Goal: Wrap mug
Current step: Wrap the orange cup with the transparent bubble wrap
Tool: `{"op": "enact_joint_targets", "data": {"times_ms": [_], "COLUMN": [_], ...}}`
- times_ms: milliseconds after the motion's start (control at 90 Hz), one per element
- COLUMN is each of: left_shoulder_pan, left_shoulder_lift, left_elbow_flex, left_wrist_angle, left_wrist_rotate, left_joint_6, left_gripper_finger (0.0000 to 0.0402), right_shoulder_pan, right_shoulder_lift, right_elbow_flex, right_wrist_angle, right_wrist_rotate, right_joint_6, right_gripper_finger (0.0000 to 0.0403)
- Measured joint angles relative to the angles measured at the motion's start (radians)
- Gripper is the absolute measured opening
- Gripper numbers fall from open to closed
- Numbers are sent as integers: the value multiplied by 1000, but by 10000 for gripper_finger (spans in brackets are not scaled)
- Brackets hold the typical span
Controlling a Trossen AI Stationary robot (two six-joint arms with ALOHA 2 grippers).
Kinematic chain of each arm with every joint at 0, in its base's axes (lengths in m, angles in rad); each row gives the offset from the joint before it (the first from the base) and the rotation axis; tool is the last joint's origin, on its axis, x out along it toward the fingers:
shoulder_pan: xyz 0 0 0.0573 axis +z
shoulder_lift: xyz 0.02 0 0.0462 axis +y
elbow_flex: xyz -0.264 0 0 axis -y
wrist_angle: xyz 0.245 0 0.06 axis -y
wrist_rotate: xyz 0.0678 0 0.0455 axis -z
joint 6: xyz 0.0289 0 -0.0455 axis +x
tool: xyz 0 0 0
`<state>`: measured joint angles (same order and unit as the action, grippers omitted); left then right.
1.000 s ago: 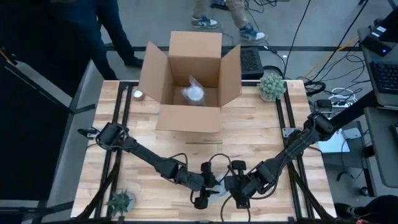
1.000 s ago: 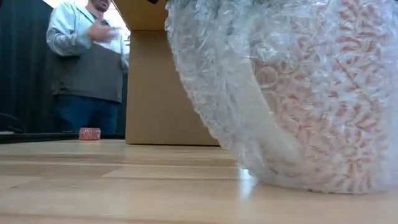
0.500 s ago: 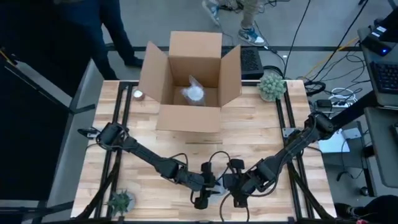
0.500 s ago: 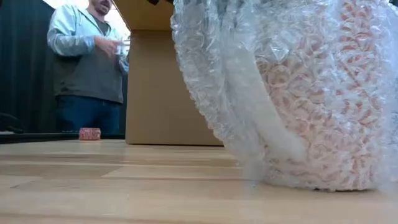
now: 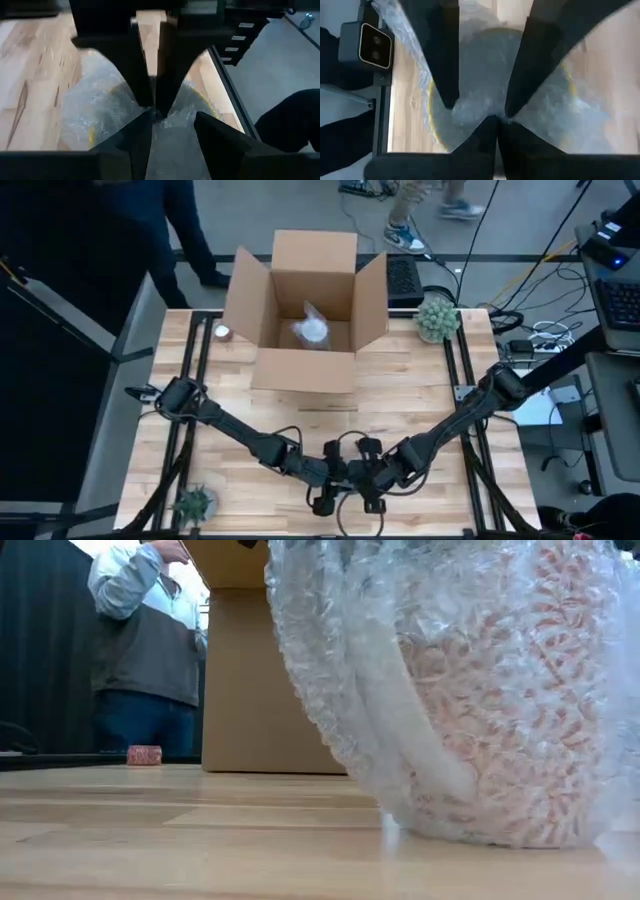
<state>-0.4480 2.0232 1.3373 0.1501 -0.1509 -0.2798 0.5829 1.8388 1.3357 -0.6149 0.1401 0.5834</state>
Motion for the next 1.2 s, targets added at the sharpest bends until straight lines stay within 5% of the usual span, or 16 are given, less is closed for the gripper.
{"op": "enact_joint_targets", "data": {"times_ms": [756, 1200], "left_shoulder_pan": [3, 5], "left_shoulder_lift": [-2, -2], "left_elbow_flex": [3, 3], "left_wrist_angle": [-50, -50], "left_wrist_rotate": [-42, -44], "left_joint_6": [-28, -27], "left_gripper_finger": [143, 143], "right_shoulder_pan": [0, 3], "right_shoulder_lift": [21, -121], "right_elbow_flex": [-7, -10], "right_wrist_angle": [62, 50], "right_wrist_rotate": [-16, -67], "right_joint_6": [5, 10], "right_gripper_finger": [0, 0]}}
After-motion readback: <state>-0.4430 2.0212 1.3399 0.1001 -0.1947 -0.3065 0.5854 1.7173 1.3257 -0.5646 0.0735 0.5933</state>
